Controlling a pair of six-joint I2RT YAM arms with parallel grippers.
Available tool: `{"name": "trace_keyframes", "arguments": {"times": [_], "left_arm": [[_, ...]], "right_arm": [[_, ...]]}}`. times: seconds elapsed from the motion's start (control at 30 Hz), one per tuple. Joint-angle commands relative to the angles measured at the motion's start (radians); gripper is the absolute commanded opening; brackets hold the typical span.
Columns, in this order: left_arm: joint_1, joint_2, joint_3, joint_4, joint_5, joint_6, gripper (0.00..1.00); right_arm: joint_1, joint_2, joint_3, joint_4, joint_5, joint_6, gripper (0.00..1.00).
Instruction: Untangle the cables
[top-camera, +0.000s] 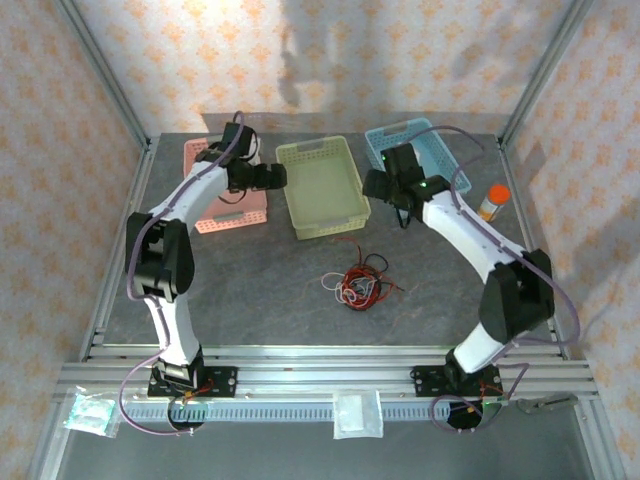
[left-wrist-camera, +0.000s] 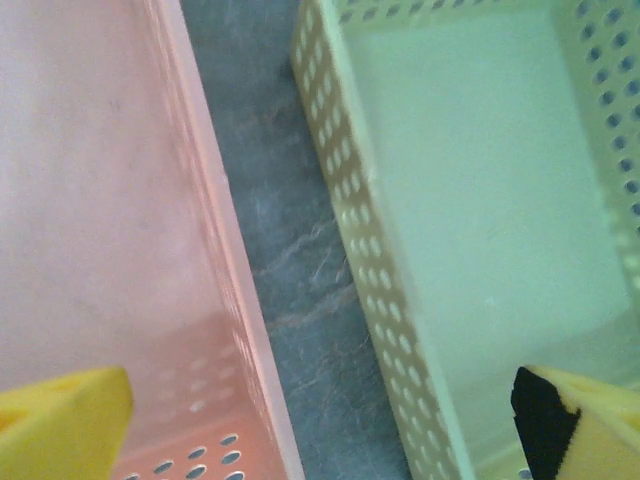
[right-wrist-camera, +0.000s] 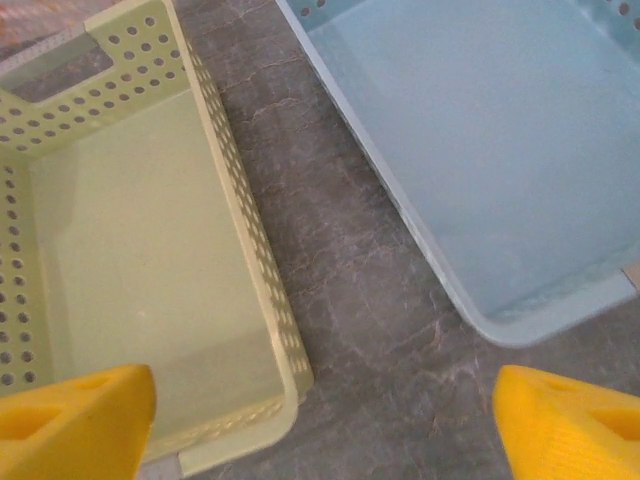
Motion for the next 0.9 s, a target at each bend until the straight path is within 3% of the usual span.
{"name": "trace_keyframes", "arguments": {"times": [0.0,0.17,0.33,0.87], "left_arm": [[0.001,-0.009,-0.04,0.069,0.011,-0.009,0.99],[0.0,0.04,0.005,0.05,-0.013,0.009,0.99],[-0.001,0.09,0.036,0.054,-0.014,0.022,1.0],[-0.002,0.242,0.17,0.024,0.102,0.05,0.99]], "right_arm": [[-0.055,0.073,0.066,0.001,-0.061,-0.064,0.94],[-0.11,0.219,0.179,-0.049,-0.107,-0.148,1.0],[-0.116,0.306,0.243,-0.041,-0.163,-0.21,1.0],[-0.148,0.496,0.394,-0.073,-0.264,-0.216,0.99]]}}
